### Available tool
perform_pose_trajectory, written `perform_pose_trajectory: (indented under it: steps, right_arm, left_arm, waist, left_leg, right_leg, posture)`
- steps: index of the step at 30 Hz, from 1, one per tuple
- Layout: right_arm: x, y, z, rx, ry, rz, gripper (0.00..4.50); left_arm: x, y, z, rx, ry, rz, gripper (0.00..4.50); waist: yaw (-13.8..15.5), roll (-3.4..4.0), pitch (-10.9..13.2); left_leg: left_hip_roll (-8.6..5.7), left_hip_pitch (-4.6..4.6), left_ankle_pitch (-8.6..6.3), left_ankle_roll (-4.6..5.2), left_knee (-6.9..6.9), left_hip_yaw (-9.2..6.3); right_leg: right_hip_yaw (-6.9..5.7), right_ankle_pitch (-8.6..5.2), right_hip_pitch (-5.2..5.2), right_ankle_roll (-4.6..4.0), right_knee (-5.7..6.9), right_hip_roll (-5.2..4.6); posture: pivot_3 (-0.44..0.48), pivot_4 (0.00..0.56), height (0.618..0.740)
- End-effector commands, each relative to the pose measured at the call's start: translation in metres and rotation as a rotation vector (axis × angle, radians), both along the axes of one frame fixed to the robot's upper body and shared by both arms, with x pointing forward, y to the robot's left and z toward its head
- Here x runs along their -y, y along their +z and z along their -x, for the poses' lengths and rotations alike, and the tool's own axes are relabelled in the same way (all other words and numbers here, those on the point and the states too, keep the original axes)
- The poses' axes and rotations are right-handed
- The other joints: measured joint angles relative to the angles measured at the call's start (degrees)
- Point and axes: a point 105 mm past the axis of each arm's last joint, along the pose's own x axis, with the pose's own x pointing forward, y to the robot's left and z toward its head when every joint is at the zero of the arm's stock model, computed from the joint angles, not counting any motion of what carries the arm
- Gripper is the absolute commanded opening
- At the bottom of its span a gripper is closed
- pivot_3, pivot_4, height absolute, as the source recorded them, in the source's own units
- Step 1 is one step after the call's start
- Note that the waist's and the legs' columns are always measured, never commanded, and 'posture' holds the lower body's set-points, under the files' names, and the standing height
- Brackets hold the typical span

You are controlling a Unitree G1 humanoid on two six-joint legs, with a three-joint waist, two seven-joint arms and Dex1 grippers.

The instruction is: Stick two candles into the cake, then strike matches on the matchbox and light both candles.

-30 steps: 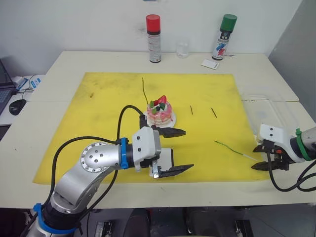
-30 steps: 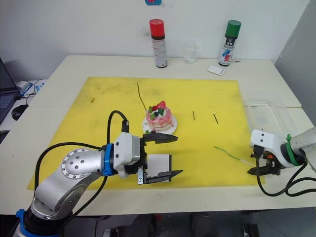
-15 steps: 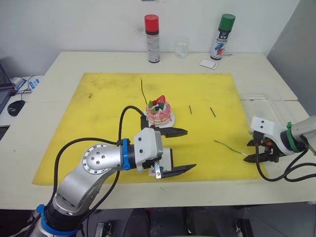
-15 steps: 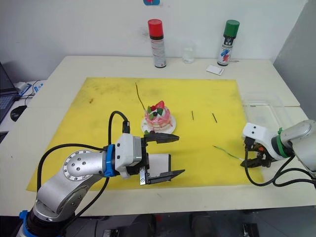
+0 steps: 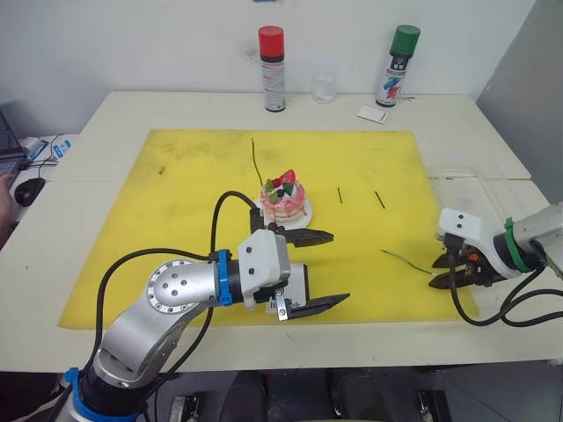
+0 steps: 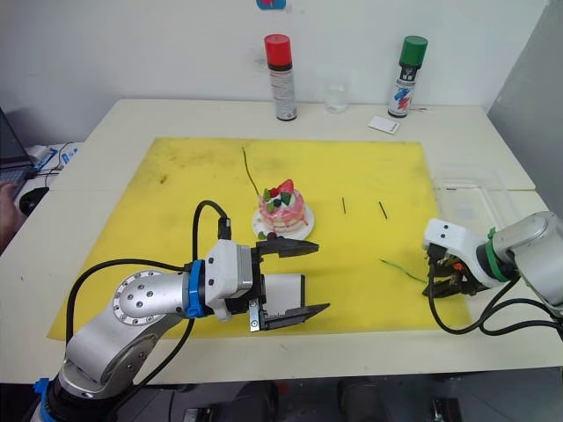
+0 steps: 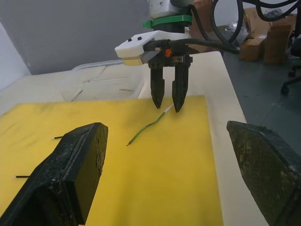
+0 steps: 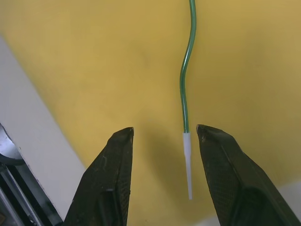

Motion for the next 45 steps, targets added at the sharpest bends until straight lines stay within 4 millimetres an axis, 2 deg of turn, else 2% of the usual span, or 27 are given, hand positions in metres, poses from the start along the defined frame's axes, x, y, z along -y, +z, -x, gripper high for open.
perform_pose_trajectory:
  steps: [1, 17, 20, 24, 25, 31, 33, 35, 37, 41, 43, 45]
  right_arm:
    - [0.000, 0.008, -0.003, 0.038, 0.007, 0.016, 2.22]
    - [0.010, -0.003, -0.003, 0.013, -0.019, 0.042, 2.22]
    - [0.013, -0.005, -0.004, 0.010, -0.024, 0.046, 1.57]
    - [0.014, -0.006, -0.004, 0.009, -0.024, 0.048, 0.15]
    - [0.014, -0.006, -0.005, 0.010, -0.023, 0.048, 0.03]
    - [0.012, -0.005, -0.005, 0.009, -0.021, 0.036, 0.03]
    - [-0.001, 0.003, -0.004, -0.015, -0.001, -0.043, 0.03]
    - [-0.023, 0.017, -0.001, -0.049, 0.038, -0.174, 0.03]
    - [-0.052, 0.040, -0.005, -0.049, 0.101, -0.357, 0.03]
    - [-0.108, 0.099, -0.044, 0.180, 0.097, -0.764, 0.03]
    - [-0.128, 0.116, -0.060, 0.322, 0.078, -0.904, 0.03]
    - [-0.146, 0.125, -0.068, 0.459, 0.085, -1.009, 0.03]
  left_arm:
    - [0.006, 0.007, 0.009, 0.037, -0.029, 0.014, 4.50]
    - [0.006, 0.008, 0.011, 0.030, -0.025, 0.018, 4.50]
    - [0.006, 0.007, 0.011, 0.024, -0.021, 0.017, 4.50]
    - [0.006, 0.007, 0.012, 0.021, -0.019, 0.018, 4.50]
    - [0.006, 0.007, 0.012, 0.021, -0.019, 0.019, 4.50]
    - [0.006, 0.007, 0.011, 0.017, -0.017, 0.019, 4.50]
    - [0.004, 0.006, 0.011, 0.014, -0.012, 0.016, 4.50]
    - [0.002, 0.006, 0.010, 0.004, -0.001, 0.017, 4.50]
    - [-0.004, 0.005, 0.008, -0.014, 0.027, 0.025, 4.50]
    - [-0.020, 0.005, 0.002, -0.076, 0.130, 0.076, 4.50]
    - [-0.028, 0.004, -0.001, -0.104, 0.198, 0.106, 4.50]
    - [-0.037, 0.004, -0.005, -0.120, 0.283, 0.141, 4.50]
  waist:
    - [0.0, 0.00, 0.0]
    - [0.0, 0.00, 0.0]
    - [0.0, 0.00, 0.0]
    - [0.0, 0.00, 0.0]
    - [0.0, 0.00, 0.0]
    - [0.0, 0.00, 0.0]
    - [-0.1, 0.00, 0.0]
    - [-0.4, 0.00, 0.0]
    - [-0.7, 0.01, 0.0]
    - [-1.4, -0.02, 0.0]
    - [-1.4, -0.06, 0.0]
    - [-0.8, -0.07, 0.0]
  left_leg:
    - [0.00, 0.00, 0.00, 0.00, 0.00, 0.00]
    - [0.00, -0.01, 0.00, 0.00, 0.00, 0.01]
    - [0.00, 0.00, 0.00, 0.00, 0.00, 0.00]
    - [0.00, 0.00, 0.00, 0.00, 0.00, 0.00]
    - [0.00, 0.00, 0.00, 0.00, 0.00, 0.00]
    - [0.00, 0.00, 0.00, 0.00, 0.00, 0.00]
    - [0.00, 0.00, 0.00, 0.00, 0.01, 0.00]
    - [0.00, 0.00, 0.00, 0.00, 0.00, 0.01]
    - [0.02, 0.02, 0.00, 0.00, -0.01, 0.00]
    - [0.08, 0.04, 0.02, 0.02, 0.01, -0.07]
    - [0.09, 0.02, 0.03, 0.04, 0.00, -0.17]
    - [0.07, -0.04, 0.02, 0.03, -0.02, -0.20]
  right_leg:
    - [0.00, 0.00, 0.00, 0.00, 0.00, 0.00]
    - [0.01, 0.00, 0.00, 0.00, 0.00, 0.00]
    - [0.01, 0.00, 0.00, 0.00, 0.00, 0.00]
    - [0.00, 0.00, 0.00, 0.00, 0.00, 0.00]
    - [0.00, 0.00, 0.00, 0.00, 0.00, 0.00]
    - [0.01, 0.00, 0.00, 0.00, 0.00, 0.00]
    - [0.01, 0.00, 0.00, 0.00, 0.00, 0.00]
    - [0.02, 0.00, 0.00, 0.00, 0.00, 0.00]
    - [0.02, 0.01, 0.00, -0.01, 0.03, 0.02]
    - [0.01, 0.08, 0.00, -0.05, 0.09, 0.12]
    - [-0.07, 0.09, 0.02, -0.04, 0.09, 0.14]
    - [-0.11, 0.08, 0.01, -0.04, 0.04, 0.11]
  posture:
    - [0.000, 0.150, 0.740]
    - [0.000, 0.150, 0.740]
    - [0.000, 0.150, 0.740]
    - [0.000, 0.150, 0.740]
    - [0.000, 0.150, 0.740]
    - [0.000, 0.150, 0.740]
    - [0.000, 0.150, 0.740]
    - [0.000, 0.150, 0.740]
    - [0.000, 0.150, 0.740]
    - [0.000, 0.150, 0.740]
    - [0.000, 0.150, 0.740]
    - [0.000, 0.150, 0.740]
